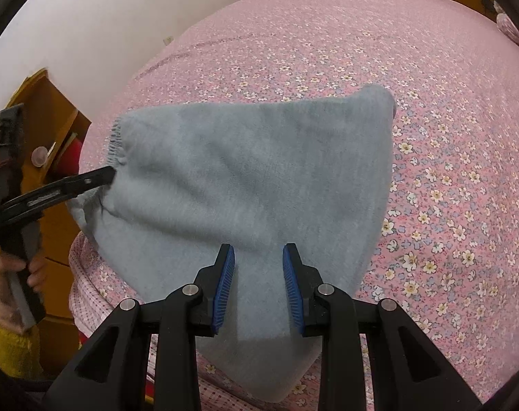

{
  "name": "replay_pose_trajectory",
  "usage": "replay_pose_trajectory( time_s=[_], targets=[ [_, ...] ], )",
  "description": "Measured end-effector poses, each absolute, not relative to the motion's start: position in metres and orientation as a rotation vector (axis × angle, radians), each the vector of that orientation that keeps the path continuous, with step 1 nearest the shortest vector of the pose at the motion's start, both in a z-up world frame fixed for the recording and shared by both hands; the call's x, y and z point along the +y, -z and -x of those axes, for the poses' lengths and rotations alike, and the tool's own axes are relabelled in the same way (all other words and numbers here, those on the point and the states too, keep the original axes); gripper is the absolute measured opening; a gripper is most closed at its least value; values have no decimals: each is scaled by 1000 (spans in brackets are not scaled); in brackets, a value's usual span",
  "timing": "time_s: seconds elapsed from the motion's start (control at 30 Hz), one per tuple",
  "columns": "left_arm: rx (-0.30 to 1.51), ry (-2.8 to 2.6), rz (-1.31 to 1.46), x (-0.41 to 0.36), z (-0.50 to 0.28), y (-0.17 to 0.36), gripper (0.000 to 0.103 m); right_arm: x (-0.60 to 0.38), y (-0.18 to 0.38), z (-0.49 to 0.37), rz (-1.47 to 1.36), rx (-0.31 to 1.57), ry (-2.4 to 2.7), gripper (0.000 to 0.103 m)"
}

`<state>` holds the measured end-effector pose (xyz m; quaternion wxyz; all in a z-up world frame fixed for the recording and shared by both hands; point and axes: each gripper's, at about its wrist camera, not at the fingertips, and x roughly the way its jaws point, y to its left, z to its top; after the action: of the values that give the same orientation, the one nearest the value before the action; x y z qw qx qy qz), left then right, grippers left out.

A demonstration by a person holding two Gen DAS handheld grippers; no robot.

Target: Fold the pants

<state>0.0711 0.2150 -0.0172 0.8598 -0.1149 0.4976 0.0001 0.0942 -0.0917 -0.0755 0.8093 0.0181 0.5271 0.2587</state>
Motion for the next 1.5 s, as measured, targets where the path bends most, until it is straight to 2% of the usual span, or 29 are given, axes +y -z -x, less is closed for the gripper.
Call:
replay_pose_trajectory(
  time_s=[0.4, 0.47, 0.53, 0.67, 0.77, 1.23, 1.37, 1.5],
  targets=[
    [1010, 59, 192, 199, -92, 40, 56, -104, 90, -101, -153, 1159, -574, 31],
    [998, 46, 176, 195, -91, 40, 53, -105, 90, -100, -154, 1159, -574, 31],
    [985, 43, 182, 193, -88, 38, 41, -104, 89, -99, -144, 1157, -571, 31],
    [949, 28, 186, 188, -78, 32, 34, -103, 87, -97, -133, 1156, -566, 31],
    [932, 39, 228, 192, -75, 28, 22, -101, 83, -95, -122, 1150, -553, 31],
    [760, 73, 245, 191, -24, -60, 18, -116, 44, -78, -66, 1008, -503, 31],
    [767, 14, 230, 206, -20, -61, 18, -111, 48, -78, -56, 1027, -518, 31],
    [850, -49, 253, 234, -35, -32, 18, -106, 56, -83, -62, 1060, -517, 31]
  ],
)
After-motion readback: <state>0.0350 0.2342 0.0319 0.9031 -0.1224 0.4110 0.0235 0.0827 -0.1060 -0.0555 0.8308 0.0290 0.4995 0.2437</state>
